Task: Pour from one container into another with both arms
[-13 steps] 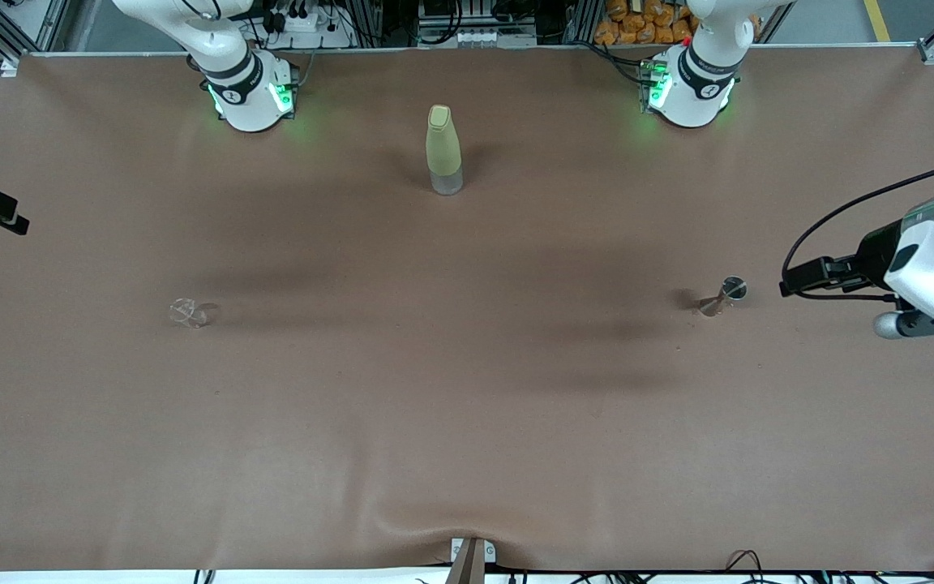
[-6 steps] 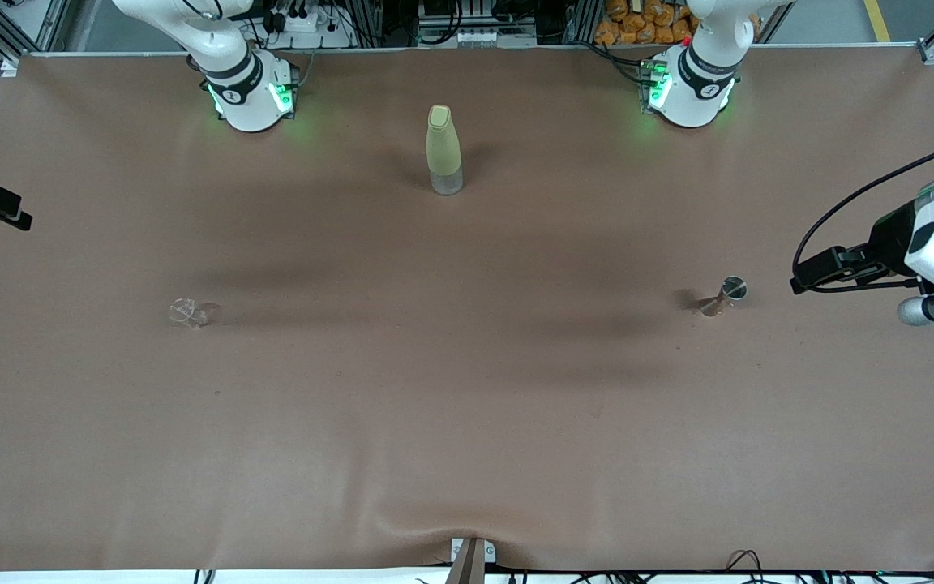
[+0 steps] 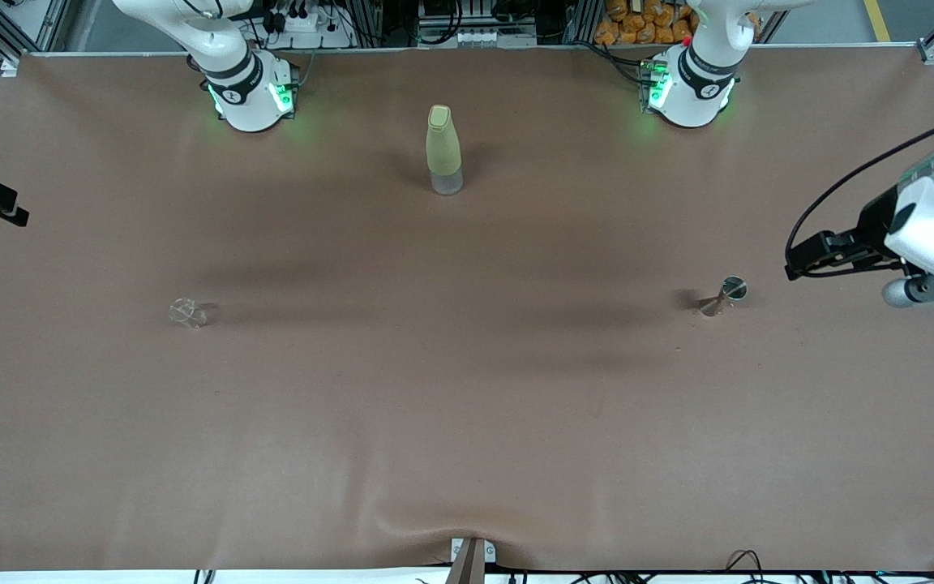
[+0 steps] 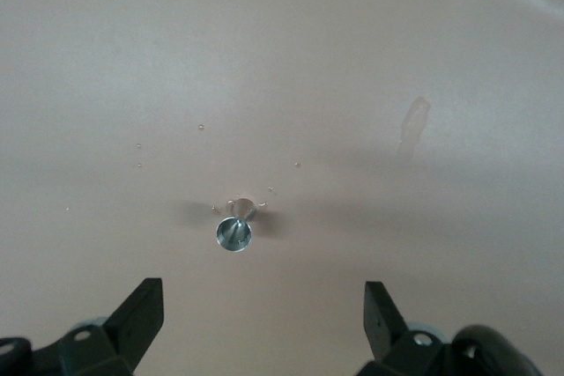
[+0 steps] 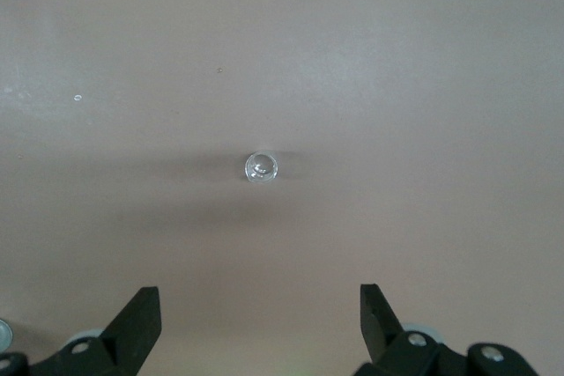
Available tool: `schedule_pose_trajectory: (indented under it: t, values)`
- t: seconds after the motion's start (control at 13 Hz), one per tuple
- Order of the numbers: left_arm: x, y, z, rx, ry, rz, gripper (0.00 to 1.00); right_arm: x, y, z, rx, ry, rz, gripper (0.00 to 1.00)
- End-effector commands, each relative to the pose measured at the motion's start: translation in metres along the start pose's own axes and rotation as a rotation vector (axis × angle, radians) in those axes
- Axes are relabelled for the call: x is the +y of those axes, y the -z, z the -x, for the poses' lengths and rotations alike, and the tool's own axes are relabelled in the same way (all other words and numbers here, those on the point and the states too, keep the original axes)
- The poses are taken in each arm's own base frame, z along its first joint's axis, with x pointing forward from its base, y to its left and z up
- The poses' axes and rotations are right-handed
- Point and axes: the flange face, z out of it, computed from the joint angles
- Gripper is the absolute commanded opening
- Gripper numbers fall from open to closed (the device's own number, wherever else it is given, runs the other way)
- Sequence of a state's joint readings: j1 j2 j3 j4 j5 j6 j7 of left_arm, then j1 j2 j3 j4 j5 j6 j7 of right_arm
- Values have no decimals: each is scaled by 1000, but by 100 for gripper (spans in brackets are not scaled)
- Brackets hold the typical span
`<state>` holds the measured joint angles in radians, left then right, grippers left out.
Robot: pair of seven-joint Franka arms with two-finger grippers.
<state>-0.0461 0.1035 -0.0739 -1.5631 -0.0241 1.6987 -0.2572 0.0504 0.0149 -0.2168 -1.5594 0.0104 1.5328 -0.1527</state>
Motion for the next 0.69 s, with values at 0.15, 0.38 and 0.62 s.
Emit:
schedule_pose_trajectory:
  t: [0.15, 0.38, 0.62]
  values:
    - [-9, -13, 29, 107, 2, 28, 100, -2, 2, 10, -13, 9, 9, 100]
    - [-1, -9, 21, 122, -77, 15, 100, -3, 2, 10, -13, 6, 9, 100]
    - [-4, -3, 12, 130, -104, 15, 100, -3, 2, 9, -10, 6, 10, 100]
